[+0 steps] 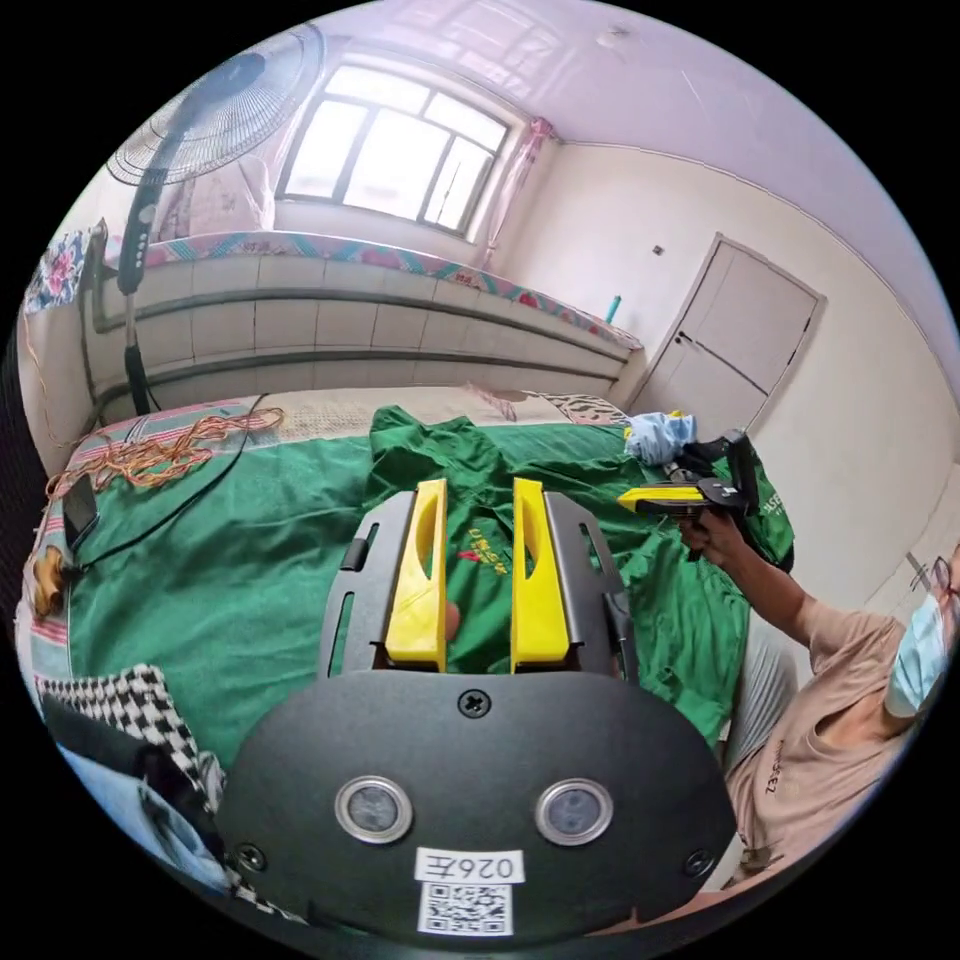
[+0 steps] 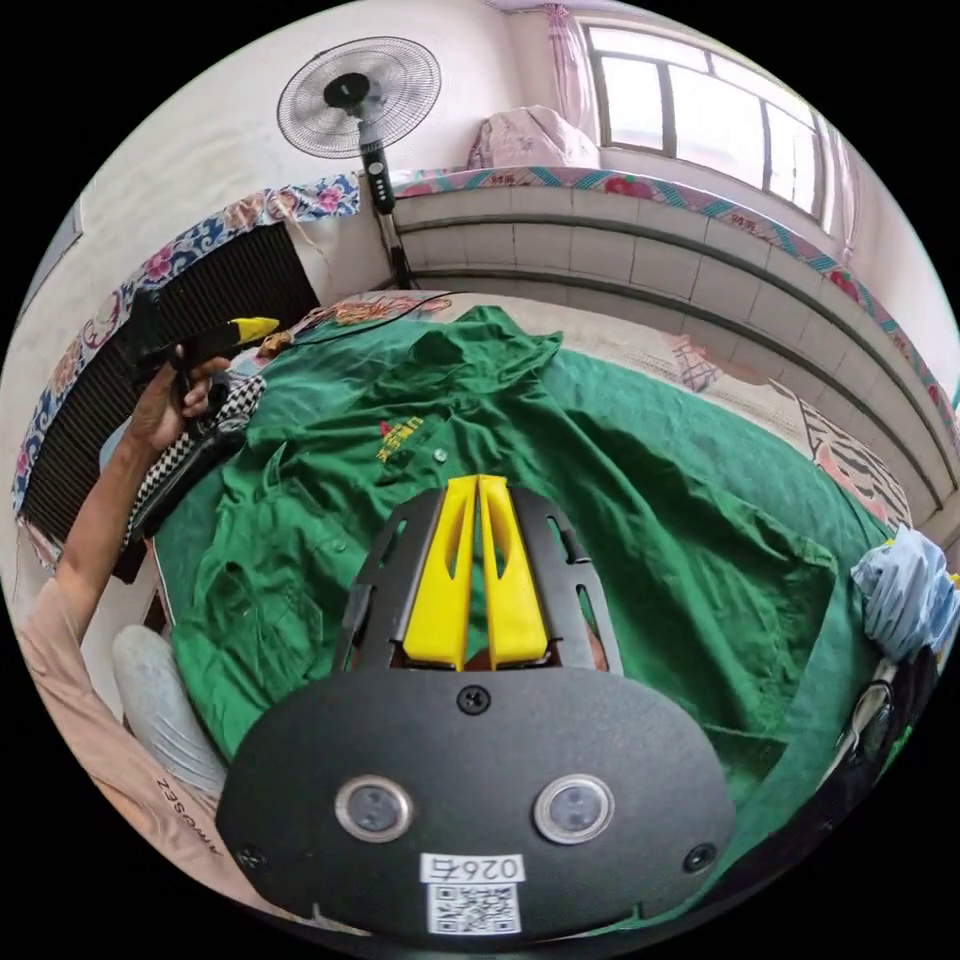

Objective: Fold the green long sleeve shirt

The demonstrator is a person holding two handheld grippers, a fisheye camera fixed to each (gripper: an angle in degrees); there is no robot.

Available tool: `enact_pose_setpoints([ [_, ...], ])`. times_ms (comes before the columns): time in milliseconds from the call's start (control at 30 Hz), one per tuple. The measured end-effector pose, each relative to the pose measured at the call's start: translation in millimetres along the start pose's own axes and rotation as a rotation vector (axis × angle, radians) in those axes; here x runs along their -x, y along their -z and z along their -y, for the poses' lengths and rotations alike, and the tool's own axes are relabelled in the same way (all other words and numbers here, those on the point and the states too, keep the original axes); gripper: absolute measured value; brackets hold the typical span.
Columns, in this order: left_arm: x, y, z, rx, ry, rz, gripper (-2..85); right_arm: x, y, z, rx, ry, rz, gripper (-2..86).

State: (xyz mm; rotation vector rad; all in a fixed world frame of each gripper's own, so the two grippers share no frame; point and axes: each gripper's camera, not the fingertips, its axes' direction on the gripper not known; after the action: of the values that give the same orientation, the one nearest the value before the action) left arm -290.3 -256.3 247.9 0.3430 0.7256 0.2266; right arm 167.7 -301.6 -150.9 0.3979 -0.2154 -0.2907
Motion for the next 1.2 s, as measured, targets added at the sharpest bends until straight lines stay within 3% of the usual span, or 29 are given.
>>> enact_pose_setpoints([
  [167,57.1,-141.7,70.1,0.113,-0.049,0.271,12.2,-90.4,-115.1,110.1,-0.003,-0.155,0.166,0.1],
  [333,124.7,-246.0,95.6,0.198,0.103,0.153,19.8,-137.1,-210.1,175.0,0.031,-0.263,0.120,10.7],
  [400,135.8,-276.9,97.3,0.254,0.102,0.174,19.1,-152.1,-246.8,188.5,0.050,-0.314,0.147,11.3],
  [500,134.4,-325.2,93.4,0.394,0.020,0.265,8.7,-169.4,-298.9,201.0,0.096,-0.388,0.142,6.7],
  [533,135.0,-330.0,94.0,0.372,0.012,0.219,4.8,-171.5,-304.6,207.6,0.068,-0.343,0.139,3.3],
  [567,141.2,-327.7,95.9,0.314,0.050,0.153,1.7,-177.4,-319.6,215.8,0.104,-0.278,0.279,0.9],
  [667,155.5,-310.5,97.1,0.173,0.075,-0.055,0.3,-191.5,-328.3,220.7,0.049,-0.195,0.509,-0.8],
  [800,139.7,-274.2,90.2,0.013,-0.040,-0.176,-0.3,-190.5,-288.9,209.8,-0.172,-0.078,0.463,-1.5],
  [900,92.6,-247.6,75.5,-0.033,-0.257,-0.197,-0.4,-166.0,-246.7,191.5,-0.333,0.097,0.500,-1.6],
  [1033,5.9,-233.9,24.0,0.092,-0.534,-0.104,-0.1,-93.1,-216.9,151.3,-0.246,0.410,0.487,-1.5],
  [1200,-72.2,-274.6,-68.8,0.532,-0.653,-0.102,0.0,-16.3,-254.2,95.6,0.109,0.578,0.431,-0.7],
])
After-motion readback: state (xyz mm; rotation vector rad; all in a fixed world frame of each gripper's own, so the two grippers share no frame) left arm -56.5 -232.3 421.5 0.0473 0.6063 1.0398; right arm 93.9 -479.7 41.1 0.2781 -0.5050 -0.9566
